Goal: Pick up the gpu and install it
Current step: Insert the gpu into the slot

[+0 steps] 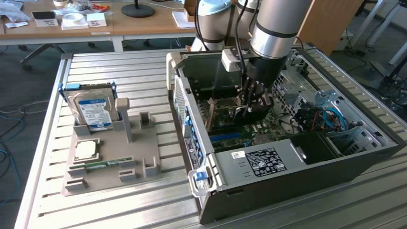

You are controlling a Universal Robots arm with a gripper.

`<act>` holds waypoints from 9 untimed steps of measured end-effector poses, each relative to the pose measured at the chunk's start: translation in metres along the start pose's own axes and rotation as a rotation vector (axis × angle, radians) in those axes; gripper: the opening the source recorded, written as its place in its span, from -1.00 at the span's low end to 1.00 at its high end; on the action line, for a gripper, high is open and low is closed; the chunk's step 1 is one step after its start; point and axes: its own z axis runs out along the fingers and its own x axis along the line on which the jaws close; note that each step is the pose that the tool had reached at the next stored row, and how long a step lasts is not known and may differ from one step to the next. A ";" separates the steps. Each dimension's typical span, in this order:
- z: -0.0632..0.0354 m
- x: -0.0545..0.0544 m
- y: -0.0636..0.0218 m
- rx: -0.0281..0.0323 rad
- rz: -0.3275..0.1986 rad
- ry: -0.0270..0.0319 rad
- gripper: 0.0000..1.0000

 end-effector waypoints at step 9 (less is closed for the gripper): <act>0.0053 0.001 0.0007 0.0002 0.000 -0.0004 -0.47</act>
